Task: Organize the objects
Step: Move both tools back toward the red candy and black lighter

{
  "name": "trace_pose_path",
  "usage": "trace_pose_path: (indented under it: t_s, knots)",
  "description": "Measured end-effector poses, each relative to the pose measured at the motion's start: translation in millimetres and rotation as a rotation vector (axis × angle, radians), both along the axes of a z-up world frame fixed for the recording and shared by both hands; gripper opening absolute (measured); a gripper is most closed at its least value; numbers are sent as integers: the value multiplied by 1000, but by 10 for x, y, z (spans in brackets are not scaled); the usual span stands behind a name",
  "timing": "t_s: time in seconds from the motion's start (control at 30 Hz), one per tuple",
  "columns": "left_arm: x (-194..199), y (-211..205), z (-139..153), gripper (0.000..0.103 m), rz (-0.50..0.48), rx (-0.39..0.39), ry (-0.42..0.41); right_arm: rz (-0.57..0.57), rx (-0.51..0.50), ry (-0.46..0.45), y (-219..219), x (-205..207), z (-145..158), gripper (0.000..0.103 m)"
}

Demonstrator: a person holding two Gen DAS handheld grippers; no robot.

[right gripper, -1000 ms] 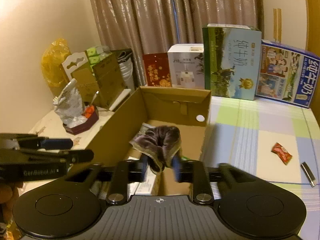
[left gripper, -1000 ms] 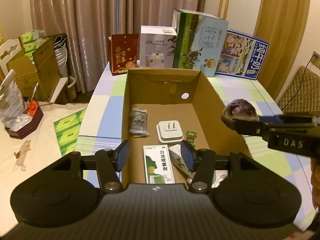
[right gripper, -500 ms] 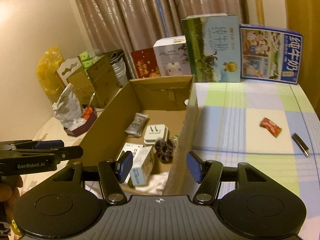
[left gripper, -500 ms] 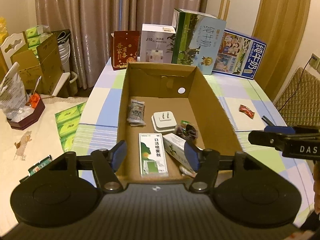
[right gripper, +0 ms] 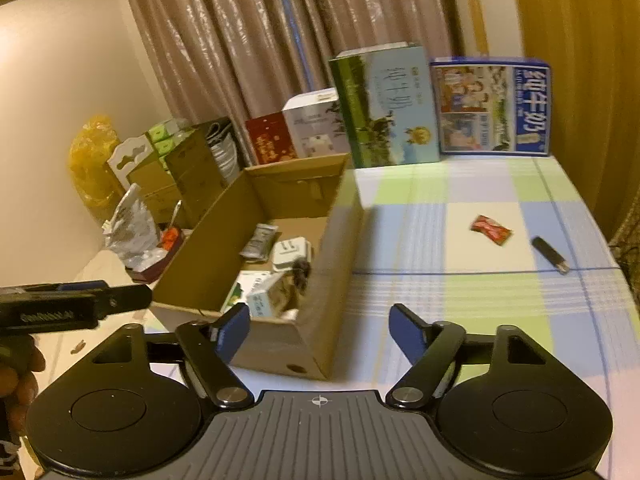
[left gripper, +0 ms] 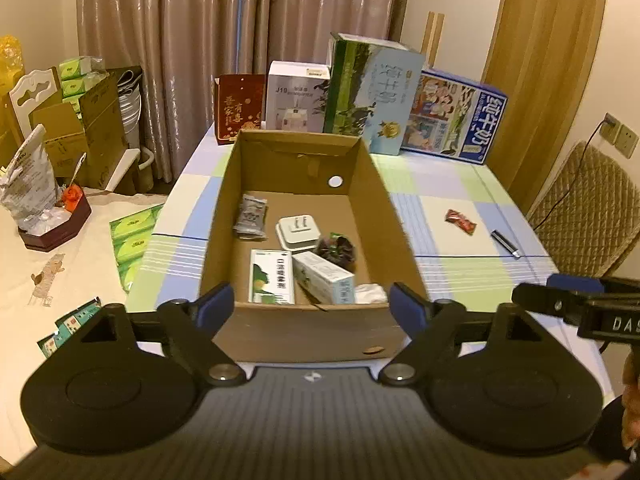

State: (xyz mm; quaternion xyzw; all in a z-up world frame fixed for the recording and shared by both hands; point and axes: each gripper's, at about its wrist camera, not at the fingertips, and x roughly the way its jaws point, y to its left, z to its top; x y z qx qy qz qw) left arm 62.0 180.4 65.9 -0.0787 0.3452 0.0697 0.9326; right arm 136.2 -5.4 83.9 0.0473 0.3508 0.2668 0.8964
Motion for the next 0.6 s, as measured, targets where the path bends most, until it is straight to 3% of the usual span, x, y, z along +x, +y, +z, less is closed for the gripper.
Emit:
trace_pose_path:
  t_s: [0.33, 0.6]
  knots:
    - [-88, -453, 53, 101, -40, -3, -27, -103, 7, -3, -612, -183, 27, 93]
    - [-31, -796, 21, 102, -92, 1, -35, -182, 11, 8, -1013, -271, -14, 99]
